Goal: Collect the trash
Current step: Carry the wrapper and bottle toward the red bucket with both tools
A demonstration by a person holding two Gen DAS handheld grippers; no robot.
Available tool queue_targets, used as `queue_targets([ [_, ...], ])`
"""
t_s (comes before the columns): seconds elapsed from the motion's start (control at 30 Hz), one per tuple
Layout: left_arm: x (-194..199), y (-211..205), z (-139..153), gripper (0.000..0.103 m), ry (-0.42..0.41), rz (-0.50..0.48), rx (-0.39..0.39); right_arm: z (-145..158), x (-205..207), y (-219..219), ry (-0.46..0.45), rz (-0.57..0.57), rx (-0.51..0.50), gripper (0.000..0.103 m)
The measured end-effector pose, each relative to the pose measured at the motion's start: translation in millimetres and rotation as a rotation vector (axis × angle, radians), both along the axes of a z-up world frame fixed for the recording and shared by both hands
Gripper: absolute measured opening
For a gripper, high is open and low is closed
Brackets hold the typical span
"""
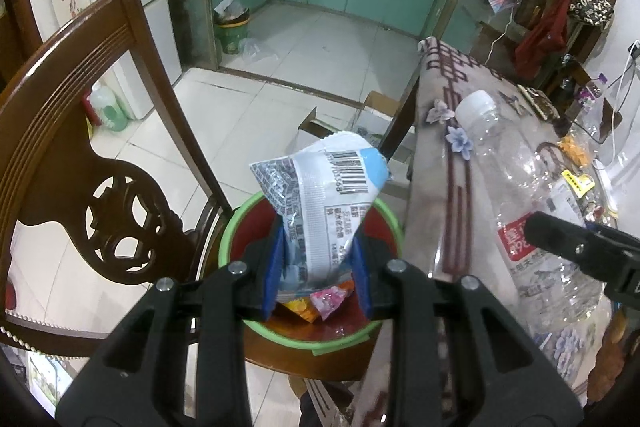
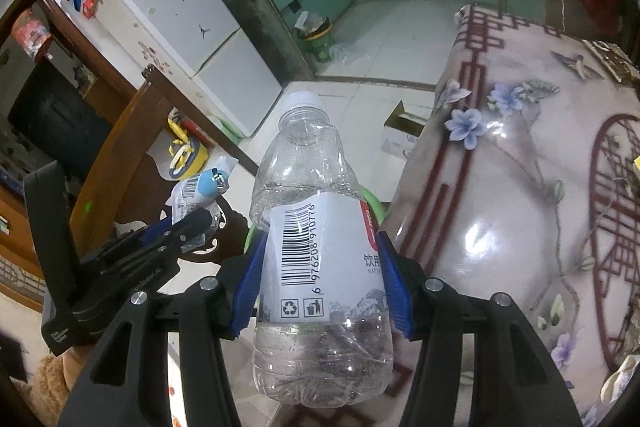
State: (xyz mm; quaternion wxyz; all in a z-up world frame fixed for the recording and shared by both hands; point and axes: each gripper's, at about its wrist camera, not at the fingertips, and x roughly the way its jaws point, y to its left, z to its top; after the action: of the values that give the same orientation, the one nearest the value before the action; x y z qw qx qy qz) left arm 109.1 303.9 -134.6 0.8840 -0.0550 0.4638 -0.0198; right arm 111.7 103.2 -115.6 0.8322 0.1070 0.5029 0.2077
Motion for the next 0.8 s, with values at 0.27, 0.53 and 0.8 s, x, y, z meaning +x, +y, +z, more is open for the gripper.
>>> queue_targets([
  [0.27, 10, 17, -12, 0.029, 0.028, 0.023, 0.001, -22, 16, 24, 0.045, 0.027, -0.029, 0.053],
  [0.53, 21, 28, -21, 0.029, 0.045, 0.036, -0.004, -32, 22, 39, 0.064, 0.048, -0.056, 0.053],
  [0.8, 28, 31, -32, 0.029, 0.070, 0.034, -0.004, -37, 26, 38, 0.082, 0.032, -0.062, 0.053],
])
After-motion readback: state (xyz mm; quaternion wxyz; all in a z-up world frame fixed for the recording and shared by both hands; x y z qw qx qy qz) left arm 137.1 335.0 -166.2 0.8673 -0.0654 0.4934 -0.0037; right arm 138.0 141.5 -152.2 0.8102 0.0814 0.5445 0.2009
